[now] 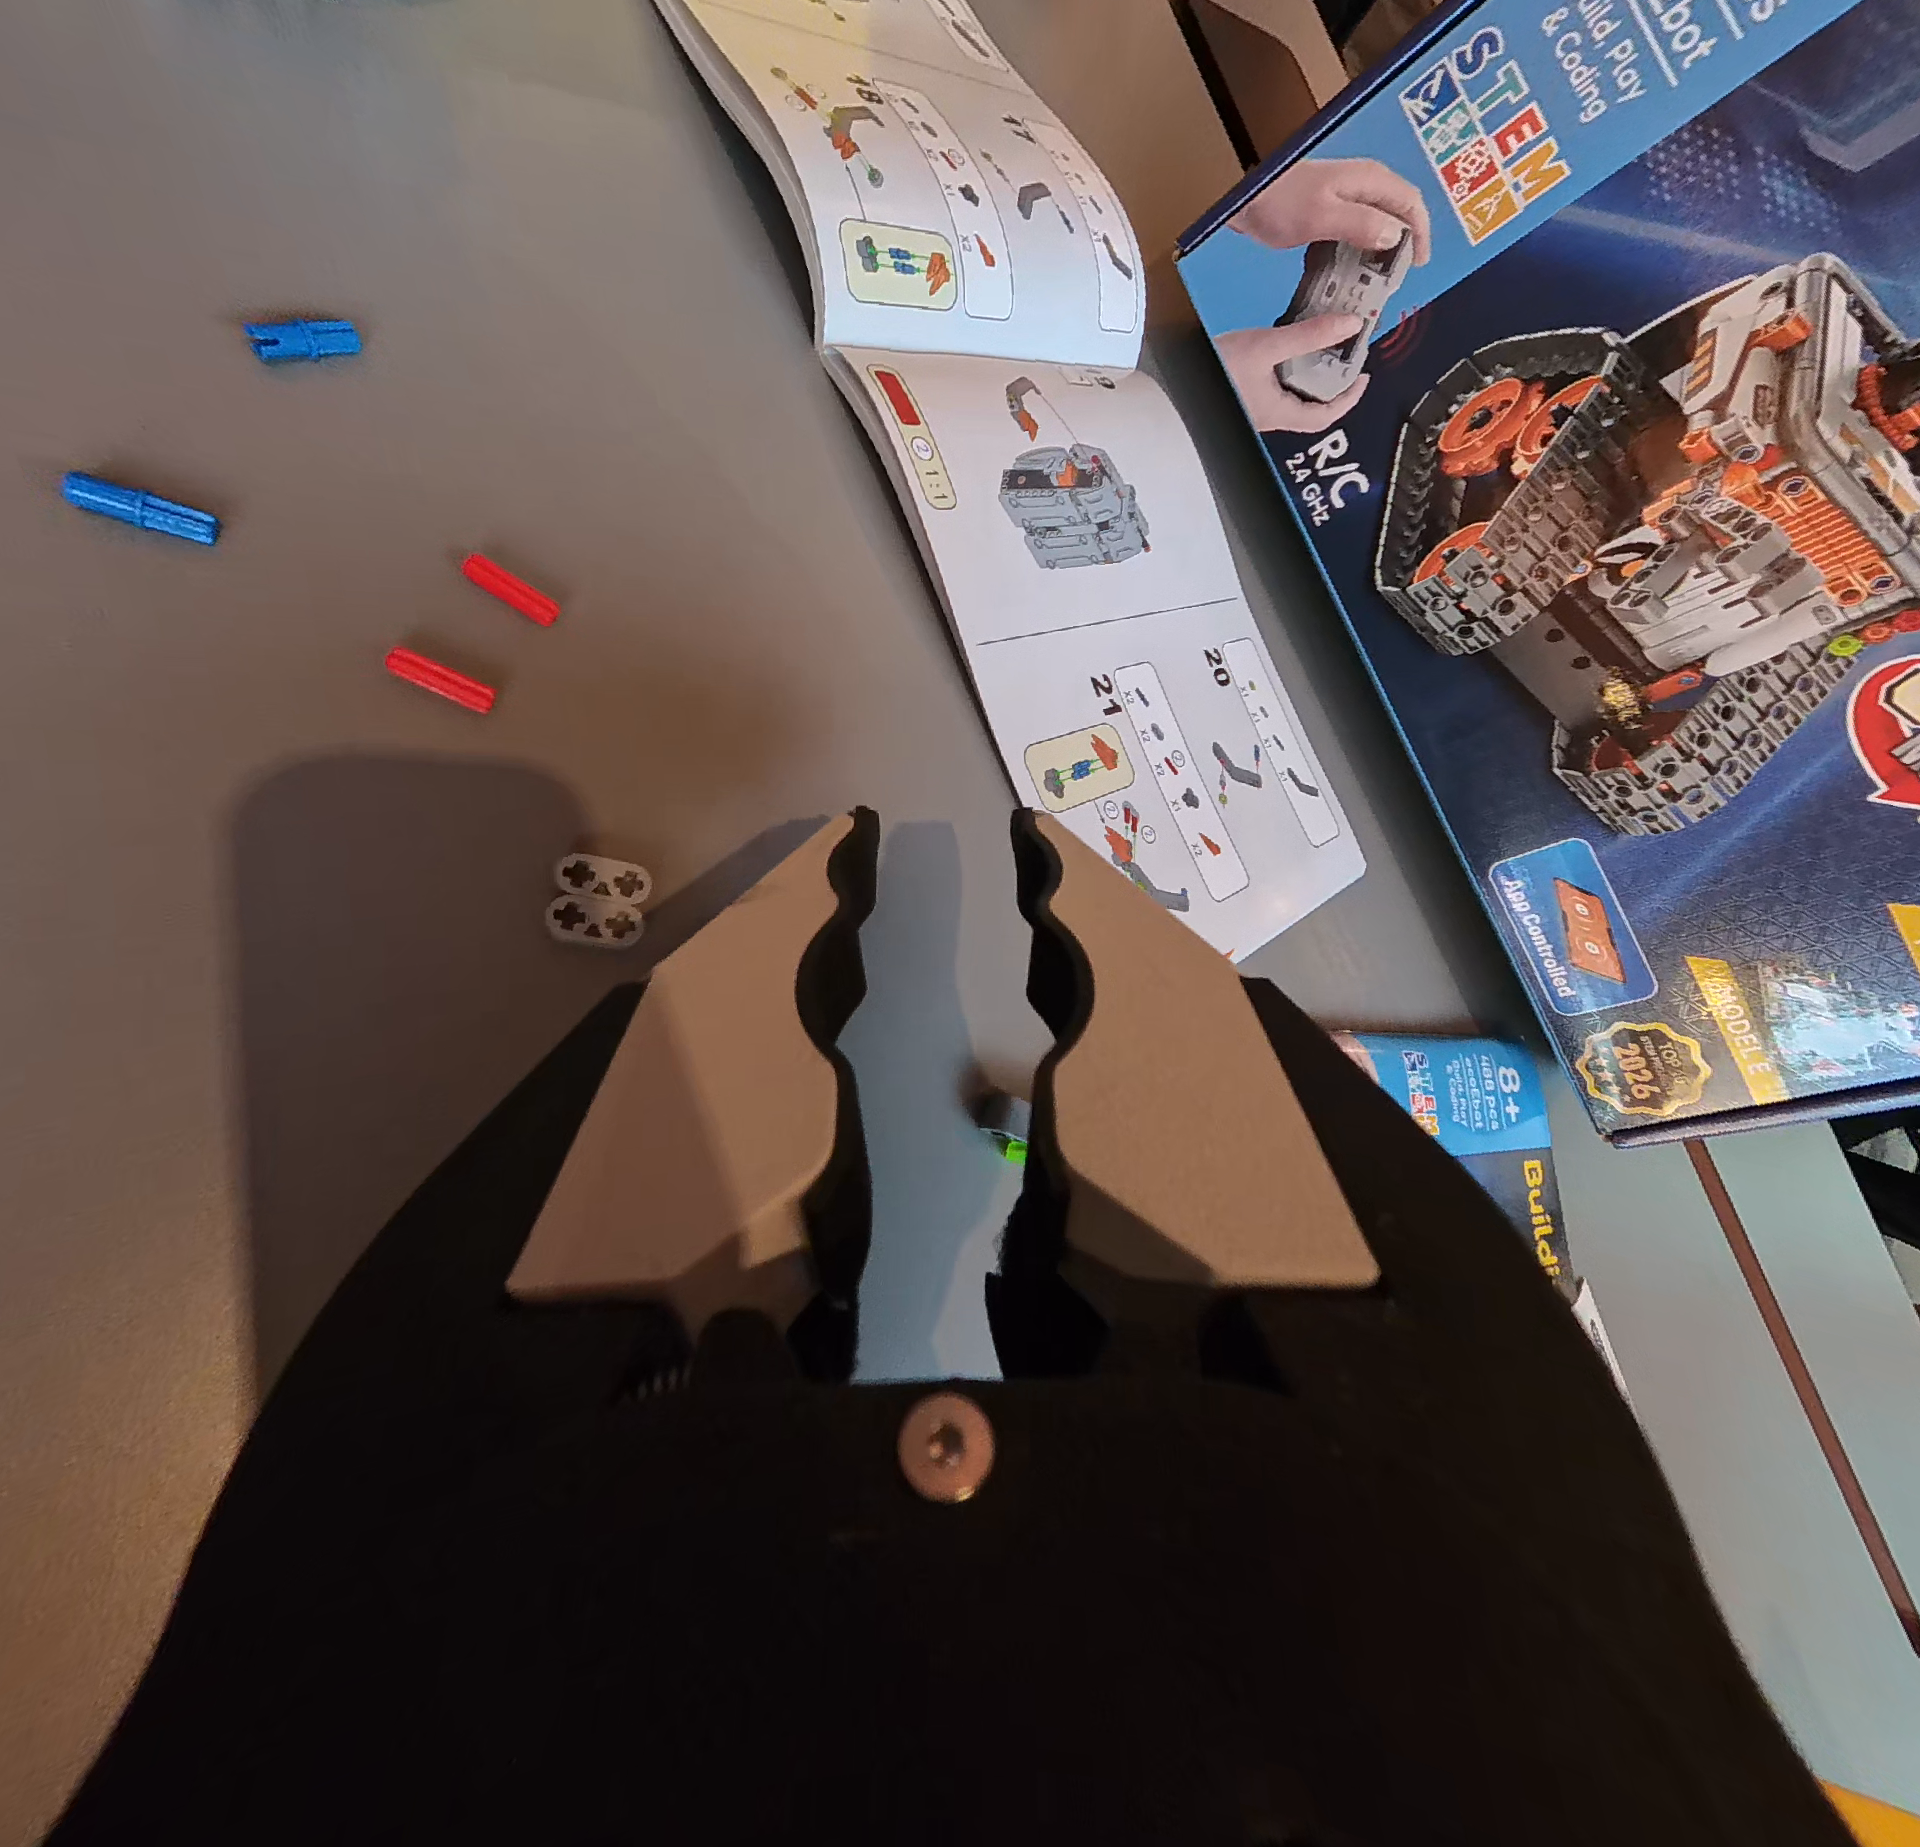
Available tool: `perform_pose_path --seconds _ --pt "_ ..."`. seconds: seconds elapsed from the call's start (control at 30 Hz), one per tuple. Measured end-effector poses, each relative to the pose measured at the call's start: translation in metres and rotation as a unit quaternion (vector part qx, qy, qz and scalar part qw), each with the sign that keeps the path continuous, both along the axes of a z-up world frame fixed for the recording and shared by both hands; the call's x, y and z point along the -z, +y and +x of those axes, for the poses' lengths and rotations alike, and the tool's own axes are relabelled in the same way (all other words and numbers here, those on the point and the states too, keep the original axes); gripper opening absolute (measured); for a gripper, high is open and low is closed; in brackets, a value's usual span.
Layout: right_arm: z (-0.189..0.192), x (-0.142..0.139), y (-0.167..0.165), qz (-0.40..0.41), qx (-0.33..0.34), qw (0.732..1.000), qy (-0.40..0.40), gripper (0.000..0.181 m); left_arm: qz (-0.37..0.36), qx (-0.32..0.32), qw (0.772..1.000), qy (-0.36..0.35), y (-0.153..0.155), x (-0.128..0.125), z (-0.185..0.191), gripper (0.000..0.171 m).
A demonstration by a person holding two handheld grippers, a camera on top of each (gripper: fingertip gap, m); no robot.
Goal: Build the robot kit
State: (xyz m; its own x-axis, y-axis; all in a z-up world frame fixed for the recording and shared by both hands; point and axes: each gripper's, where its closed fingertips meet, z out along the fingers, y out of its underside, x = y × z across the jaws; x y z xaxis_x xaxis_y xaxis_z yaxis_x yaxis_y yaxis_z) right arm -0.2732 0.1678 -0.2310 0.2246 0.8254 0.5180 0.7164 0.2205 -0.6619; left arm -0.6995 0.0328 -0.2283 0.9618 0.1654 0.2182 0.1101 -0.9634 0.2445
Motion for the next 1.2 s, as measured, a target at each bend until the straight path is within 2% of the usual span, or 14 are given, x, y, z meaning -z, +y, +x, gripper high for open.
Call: perform_pose_path --seconds 0.1,0.27,0.57,0.83,1.2 --pt "0.0 0.002 0.0 -0.001 -0.001 1.0 -0.003 0.026 -0.016 -0.034 0.999 0.01 -0.015 -0.001 -0.012 0.07" --pt "0.0 0.001 -0.003 0.007 -0.006 1.0 -0.011 0.026 -0.002 -0.067 0.998 0.014 -0.013 -0.002 -0.026 0.068" --pt "0.003 -0.004 -0.004 0.017 -0.004 1.0 -0.011 0.026 0.001 -0.042 0.999 0.028 0.004 0.005 -0.026 0.073" --pt "0.003 0.0 -0.007 0.019 -0.011 0.999 -0.023 0.026 -0.031 -0.043 0.997 0.05 -0.006 0.01 -0.026 0.106" --pt "0.006 -0.003 -0.006 0.026 -0.007 0.999 -0.026 0.026 -0.071 -0.035 0.996 0.03 -0.01 0.022 -0.02 0.111"
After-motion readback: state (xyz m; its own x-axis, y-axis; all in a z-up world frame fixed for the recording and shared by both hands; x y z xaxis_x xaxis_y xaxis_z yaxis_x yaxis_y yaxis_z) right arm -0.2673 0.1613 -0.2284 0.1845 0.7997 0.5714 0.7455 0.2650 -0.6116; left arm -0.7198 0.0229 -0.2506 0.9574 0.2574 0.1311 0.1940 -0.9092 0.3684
